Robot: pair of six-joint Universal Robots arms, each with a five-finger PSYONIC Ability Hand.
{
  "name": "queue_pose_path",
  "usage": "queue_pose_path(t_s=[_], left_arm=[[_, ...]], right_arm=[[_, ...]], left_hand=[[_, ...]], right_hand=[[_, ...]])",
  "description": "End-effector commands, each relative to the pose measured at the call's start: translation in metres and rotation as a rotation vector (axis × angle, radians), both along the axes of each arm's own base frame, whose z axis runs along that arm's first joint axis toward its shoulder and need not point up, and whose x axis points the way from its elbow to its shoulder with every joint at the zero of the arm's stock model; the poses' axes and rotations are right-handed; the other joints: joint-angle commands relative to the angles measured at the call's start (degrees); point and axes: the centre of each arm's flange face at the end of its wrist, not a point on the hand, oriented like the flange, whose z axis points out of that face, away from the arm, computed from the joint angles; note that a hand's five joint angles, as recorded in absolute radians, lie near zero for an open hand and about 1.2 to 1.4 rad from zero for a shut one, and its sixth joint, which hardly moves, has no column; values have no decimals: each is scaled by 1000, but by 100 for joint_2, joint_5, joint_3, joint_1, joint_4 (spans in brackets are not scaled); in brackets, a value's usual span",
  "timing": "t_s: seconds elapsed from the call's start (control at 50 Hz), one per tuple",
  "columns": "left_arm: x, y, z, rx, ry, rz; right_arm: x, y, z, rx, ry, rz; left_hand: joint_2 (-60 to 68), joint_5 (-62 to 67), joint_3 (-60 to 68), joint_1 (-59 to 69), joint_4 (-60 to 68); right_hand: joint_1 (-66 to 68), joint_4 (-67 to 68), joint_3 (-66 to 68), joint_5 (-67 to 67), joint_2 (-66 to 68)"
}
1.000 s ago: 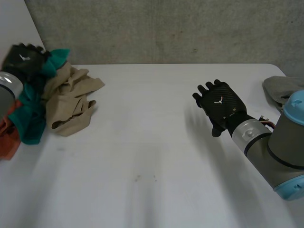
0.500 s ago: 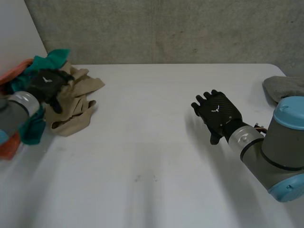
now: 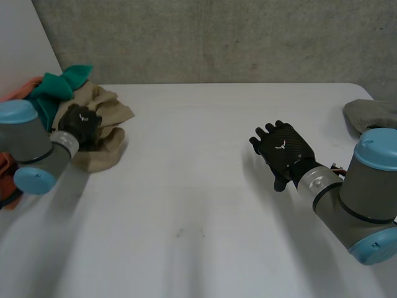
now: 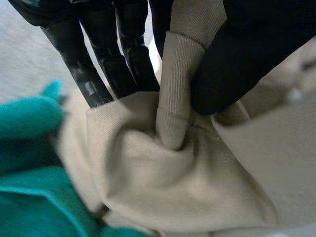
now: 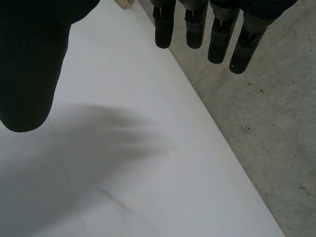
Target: Fold the laundry.
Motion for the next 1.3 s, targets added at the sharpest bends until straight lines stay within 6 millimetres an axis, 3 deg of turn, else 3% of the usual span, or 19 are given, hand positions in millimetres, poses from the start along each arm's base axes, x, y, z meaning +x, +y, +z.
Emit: queue_pose_path(t_s=[0.02, 0.06, 0.08, 0.14, 0.16, 0.22, 0.24, 0.3, 0.38, 0.5, 0.52, 0.54, 0.6, 0.64, 0.76, 0.86, 0.98, 1.14, 1.3], left_arm=[[-38, 21, 81, -208, 177, 59], [-48, 34, 105, -234, 246, 31], [-59, 49, 127, -252, 318, 2], [-78, 78, 154, -251, 422, -63], [-93, 102, 167, -227, 484, -116], [-113, 140, 179, -163, 563, -193], [-125, 165, 183, -108, 608, -245], [-141, 198, 182, -23, 666, -312], [-171, 247, 163, 146, 745, -417], [-197, 285, 133, 301, 757, -488], [-198, 287, 132, 308, 755, -491], [-197, 287, 129, 311, 750, -487], [-193, 283, 130, 301, 751, -467], [-186, 270, 132, 280, 757, -430], [-152, 232, 151, 197, 780, -324], [-121, 199, 147, 138, 691, -213], [-92, 171, 120, 116, 479, -107], [-57, 143, 99, 120, 384, 6], [-57, 133, 59, 209, 339, 25]], right_arm=[[0, -1, 3, -7, -2, -3], [0, -2, 5, -16, -5, -5], [0, -2, 6, -18, -8, -5], [-2, -7, 11, -33, -13, -21], [-3, -9, 12, -38, -14, -27], [-8, -17, 17, -52, -20, -53], [-10, -19, 19, -54, -22, -59], [-16, -25, 27, -74, -31, -80], [-21, -30, 38, -103, -44, -98], [-28, -37, 41, -113, -48, -122], [-29, -38, 42, -114, -49, -125], [-30, -39, 42, -114, -49, -128], [-33, -41, 43, -116, -51, -137], [-33, -42, 44, -118, -51, -137], [-33, -40, 43, -106, -49, -128], [-33, -29, 48, -11, -43, -121], [-32, -11, 55, 133, -37, -111], [-27, -1, 63, 199, -74, -59], [-16, -7, 77, 146, -100, -10]], left_hand=[[1283, 1419, 1400, 1678, 1182], [1283, 1419, 1400, 1678, 1182], [1283, 1419, 1400, 1678, 1182], [1283, 1419, 1400, 1678, 1182], [1283, 1419, 1400, 1678, 1182], [1283, 1419, 1400, 1678, 1182], [1283, 1419, 1400, 1678, 1182], [1283, 1419, 1400, 1678, 1182], [1283, 1419, 1400, 1678, 1182], [1283, 1419, 1400, 1678, 1182], [219, 355, 337, 615, 119], [-2772, -2636, -2655, -2377, -2873], [-4279, -4144, -4162, -3884, -4380], [-5021, -4885, -4904, -4626, -5122], [-5124, -4988, -5006, -4729, -5224], [-5107, -4971, -4989, -4712, -5207], [-5090, -4954, -4973, -4695, -5191], [-5056, -4921, -4939, -4661, -5157], [-5039, -4904, -4922, -4644, -5140]], right_hand=[[-161, -338, -232, -342, -263], [-161, -338, -232, -342, -263], [-161, -338, -232, -342, -263], [-161, -338, -232, -342, -263], [-161, -338, -232, -342, -263], [-161, -338, -232, -342, -263], [-161, -338, -232, -342, -263], [-161, -338, -232, -342, -263], [-161, -338, -232, -342, -263], [-161, -338, -232, -342, -263], [-161, -338, -232, -342, -263], [-161, -338, -232, -342, -263], [-161, -338, -232, -342, -263], [-161, -338, -232, -342, -263], [-161, -338, -232, -342, -263], [-161, -338, -232, -342, -263], [-161, -338, -232, -342, -263], [-161, -338, -232, -342, -263], [-161, -338, -232, -342, -263]])
